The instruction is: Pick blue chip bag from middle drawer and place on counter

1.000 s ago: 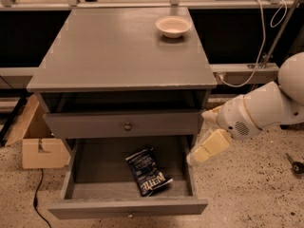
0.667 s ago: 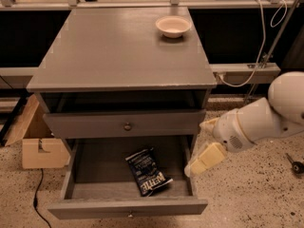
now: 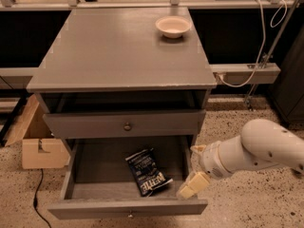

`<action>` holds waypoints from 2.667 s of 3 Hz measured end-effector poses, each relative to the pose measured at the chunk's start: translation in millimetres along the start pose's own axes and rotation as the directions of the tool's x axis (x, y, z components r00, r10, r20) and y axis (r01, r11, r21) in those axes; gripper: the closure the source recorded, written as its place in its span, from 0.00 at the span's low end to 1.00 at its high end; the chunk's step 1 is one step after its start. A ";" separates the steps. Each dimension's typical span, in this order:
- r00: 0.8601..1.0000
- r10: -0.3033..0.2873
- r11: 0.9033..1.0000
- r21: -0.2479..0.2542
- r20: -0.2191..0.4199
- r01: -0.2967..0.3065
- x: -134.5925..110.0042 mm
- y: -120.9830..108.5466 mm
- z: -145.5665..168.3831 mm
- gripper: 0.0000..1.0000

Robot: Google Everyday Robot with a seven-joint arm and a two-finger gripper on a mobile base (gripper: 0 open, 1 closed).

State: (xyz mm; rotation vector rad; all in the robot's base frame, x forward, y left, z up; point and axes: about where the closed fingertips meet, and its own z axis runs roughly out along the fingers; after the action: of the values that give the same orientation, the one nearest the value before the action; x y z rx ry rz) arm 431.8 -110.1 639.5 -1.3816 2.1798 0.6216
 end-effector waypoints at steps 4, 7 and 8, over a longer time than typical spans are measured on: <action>0.999 -0.033 0.998 0.062 0.010 0.032 25.1 -49.6 113.1 0.00; 0.995 0.084 0.993 0.082 0.058 -0.088 44.7 -114.7 201.8 0.00; 0.989 0.137 0.988 0.062 0.049 -0.140 52.4 -122.6 232.8 0.00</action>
Offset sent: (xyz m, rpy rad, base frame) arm 0.0122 0.0080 -0.0440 0.0227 -0.0306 -0.0153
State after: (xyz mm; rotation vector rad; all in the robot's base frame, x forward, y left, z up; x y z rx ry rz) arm 560.4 -52.9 411.0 -1.1802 2.2537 0.6191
